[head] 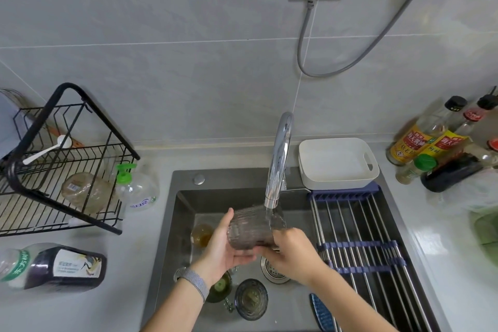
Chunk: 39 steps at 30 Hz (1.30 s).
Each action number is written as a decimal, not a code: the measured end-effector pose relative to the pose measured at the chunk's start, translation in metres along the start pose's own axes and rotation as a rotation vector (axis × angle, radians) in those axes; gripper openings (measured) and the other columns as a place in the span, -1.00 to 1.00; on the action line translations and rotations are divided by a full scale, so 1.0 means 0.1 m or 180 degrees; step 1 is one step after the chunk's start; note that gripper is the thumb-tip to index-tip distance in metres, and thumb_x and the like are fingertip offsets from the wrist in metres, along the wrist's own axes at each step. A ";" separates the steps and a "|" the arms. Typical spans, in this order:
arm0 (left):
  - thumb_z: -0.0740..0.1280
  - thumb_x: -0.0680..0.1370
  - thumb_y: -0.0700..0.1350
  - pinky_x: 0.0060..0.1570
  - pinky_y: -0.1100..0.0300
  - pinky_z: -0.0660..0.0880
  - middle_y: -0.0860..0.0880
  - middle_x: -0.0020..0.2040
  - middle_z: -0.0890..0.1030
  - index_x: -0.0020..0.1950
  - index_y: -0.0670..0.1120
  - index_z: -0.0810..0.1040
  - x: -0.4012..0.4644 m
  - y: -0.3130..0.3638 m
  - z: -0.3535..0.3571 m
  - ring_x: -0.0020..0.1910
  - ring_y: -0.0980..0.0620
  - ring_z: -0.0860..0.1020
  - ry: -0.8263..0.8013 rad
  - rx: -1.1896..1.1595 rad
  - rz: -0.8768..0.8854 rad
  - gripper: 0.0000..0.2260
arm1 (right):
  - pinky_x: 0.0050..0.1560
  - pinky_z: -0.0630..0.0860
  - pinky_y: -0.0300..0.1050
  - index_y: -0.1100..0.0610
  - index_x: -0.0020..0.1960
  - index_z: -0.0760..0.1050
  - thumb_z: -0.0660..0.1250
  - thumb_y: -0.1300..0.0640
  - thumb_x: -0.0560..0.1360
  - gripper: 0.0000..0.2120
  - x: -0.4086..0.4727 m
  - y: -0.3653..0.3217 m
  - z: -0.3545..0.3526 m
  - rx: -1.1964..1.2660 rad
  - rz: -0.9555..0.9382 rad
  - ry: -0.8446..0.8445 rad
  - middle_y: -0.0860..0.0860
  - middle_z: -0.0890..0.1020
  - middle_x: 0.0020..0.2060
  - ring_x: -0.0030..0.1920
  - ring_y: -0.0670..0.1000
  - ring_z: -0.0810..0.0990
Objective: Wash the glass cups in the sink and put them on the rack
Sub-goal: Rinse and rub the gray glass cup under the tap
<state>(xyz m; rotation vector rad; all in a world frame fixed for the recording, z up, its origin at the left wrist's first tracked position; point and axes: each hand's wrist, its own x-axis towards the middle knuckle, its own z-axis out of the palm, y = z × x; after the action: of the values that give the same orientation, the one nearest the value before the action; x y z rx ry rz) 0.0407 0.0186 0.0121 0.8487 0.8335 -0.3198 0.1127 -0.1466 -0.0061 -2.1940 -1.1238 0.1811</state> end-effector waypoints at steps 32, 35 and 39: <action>0.25 0.54 0.20 -0.38 -0.03 0.63 -0.31 -0.08 0.65 0.15 -0.26 0.55 0.06 0.02 -0.02 -0.20 -0.27 0.66 0.0168 -0.1136 -0.0579 -0.48 | -0.32 0.55 -0.14 0.12 -0.18 0.52 0.31 -0.10 0.47 -0.73 0.21 0.08 -0.18 -0.0662 -0.1113 -0.0502 -0.01 0.60 -0.34 -0.29 0.06 0.59; 0.25 0.54 0.21 -0.34 -0.04 0.64 -0.32 0.00 0.65 0.18 -0.25 0.56 0.09 0.01 -0.06 -0.11 -0.28 0.65 0.0173 -0.1086 -0.0495 -0.46 | -0.39 0.51 -0.16 0.11 -0.25 0.46 0.40 -0.01 0.40 -0.78 0.22 0.03 -0.18 -0.0738 -0.1108 -0.0485 -0.01 0.55 -0.42 -0.38 0.08 0.55; 0.25 0.56 0.15 -0.32 0.04 0.62 -0.24 -0.17 0.68 0.08 -0.24 0.58 0.09 -0.03 -0.07 -0.22 -0.17 0.65 0.0268 -0.0836 -0.0170 -0.56 | -0.52 0.39 -0.22 0.08 -0.38 0.41 0.45 -0.07 0.31 -0.70 0.17 -0.12 -0.09 -0.0605 -0.0571 -0.0208 -0.04 0.50 -0.52 -0.51 0.07 0.47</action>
<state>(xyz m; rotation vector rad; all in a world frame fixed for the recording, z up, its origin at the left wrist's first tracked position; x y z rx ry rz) 0.0409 0.0223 0.0012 0.5984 0.9546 -0.2164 0.1192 -0.1330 0.0110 -2.2493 -1.4178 0.0705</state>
